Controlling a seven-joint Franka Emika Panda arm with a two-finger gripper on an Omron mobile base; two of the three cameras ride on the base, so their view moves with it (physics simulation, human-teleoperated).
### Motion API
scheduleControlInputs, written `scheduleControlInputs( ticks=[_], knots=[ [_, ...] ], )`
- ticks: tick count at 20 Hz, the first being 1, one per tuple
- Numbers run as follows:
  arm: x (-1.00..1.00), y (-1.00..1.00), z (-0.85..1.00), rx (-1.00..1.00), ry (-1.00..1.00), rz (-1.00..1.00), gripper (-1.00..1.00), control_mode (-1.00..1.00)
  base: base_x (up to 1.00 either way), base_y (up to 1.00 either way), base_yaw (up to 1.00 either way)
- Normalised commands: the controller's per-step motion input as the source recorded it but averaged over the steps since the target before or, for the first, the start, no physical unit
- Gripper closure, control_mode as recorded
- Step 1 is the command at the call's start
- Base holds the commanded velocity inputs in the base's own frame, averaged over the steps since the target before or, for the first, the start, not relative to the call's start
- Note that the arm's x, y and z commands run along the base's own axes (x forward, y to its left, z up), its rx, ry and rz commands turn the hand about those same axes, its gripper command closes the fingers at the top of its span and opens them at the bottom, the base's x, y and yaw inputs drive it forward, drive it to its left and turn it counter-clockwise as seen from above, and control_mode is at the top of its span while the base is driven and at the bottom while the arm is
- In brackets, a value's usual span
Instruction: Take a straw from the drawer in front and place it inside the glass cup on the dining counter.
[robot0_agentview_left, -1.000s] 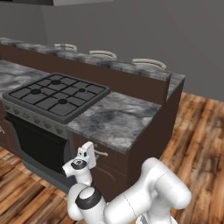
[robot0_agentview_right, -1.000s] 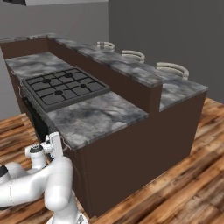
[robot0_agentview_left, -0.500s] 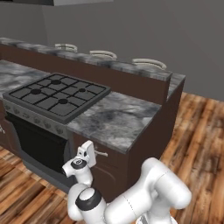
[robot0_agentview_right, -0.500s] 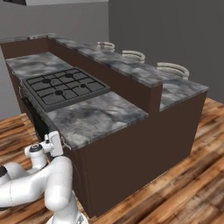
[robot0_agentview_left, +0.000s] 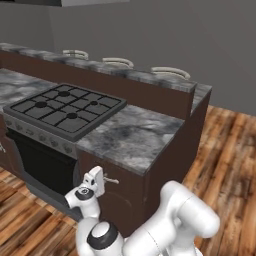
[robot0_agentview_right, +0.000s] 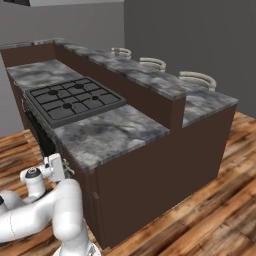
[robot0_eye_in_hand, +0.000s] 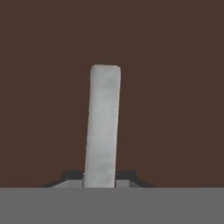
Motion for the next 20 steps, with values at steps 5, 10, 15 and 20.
scheduleControlInputs(
  ticks=[5,10,15,20],
  knots=[
    [-0.65,0.55,0.00,0.00,0.00,-0.10,1.00,-1.00,0.00,0.00,0.00],
    [-0.66,0.64,0.00,0.00,0.00,-0.13,1.00,-1.00,0.00,0.00,0.00],
    [-0.61,0.68,0.00,0.00,0.00,-0.13,1.00,-1.00,0.00,0.00,0.00],
    [-0.65,0.72,0.00,0.00,0.00,-0.13,1.00,-1.00,0.00,0.00,0.00]
  ],
)
